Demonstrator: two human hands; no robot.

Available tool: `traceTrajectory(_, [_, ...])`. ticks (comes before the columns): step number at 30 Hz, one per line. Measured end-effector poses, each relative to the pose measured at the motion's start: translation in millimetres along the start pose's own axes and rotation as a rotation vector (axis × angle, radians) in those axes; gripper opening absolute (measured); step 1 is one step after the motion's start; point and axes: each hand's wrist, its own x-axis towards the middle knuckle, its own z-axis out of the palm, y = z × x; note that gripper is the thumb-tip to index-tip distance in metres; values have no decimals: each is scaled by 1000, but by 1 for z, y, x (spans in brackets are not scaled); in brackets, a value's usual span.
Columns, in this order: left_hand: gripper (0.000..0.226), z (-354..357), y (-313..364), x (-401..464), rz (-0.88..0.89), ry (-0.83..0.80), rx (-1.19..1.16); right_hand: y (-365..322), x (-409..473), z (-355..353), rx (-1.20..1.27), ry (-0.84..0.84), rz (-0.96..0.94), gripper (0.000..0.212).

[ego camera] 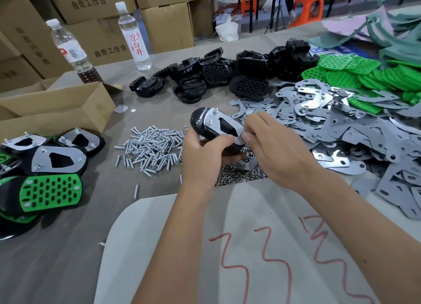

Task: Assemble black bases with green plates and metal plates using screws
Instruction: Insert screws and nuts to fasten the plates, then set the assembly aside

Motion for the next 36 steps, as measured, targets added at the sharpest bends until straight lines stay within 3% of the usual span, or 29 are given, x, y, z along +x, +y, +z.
traceTrajectory(5, [25,-1,3,0,-28,-1,44,-4,-1,1,-53,-67,11,19])
traceTrajectory(10, [27,-1,2,0,-12,-14,50,-6,2,4,-99,7,13,33])
traceTrajectory(15, [24,0,2,-1,-4,-11,52,-6,2,11,-155,108,57,32])
traceTrajectory(19, [23,0,2,-1,-37,18,90,-3,3,10,-104,74,59,37])
traceTrajectory(25, [31,-5,5,2,-69,56,99,2,-1,5,27,-90,-12,13])
traceTrajectory(36, [32,-11,5,3,-38,19,201,-8,-2,13,-6,-34,-6,21])
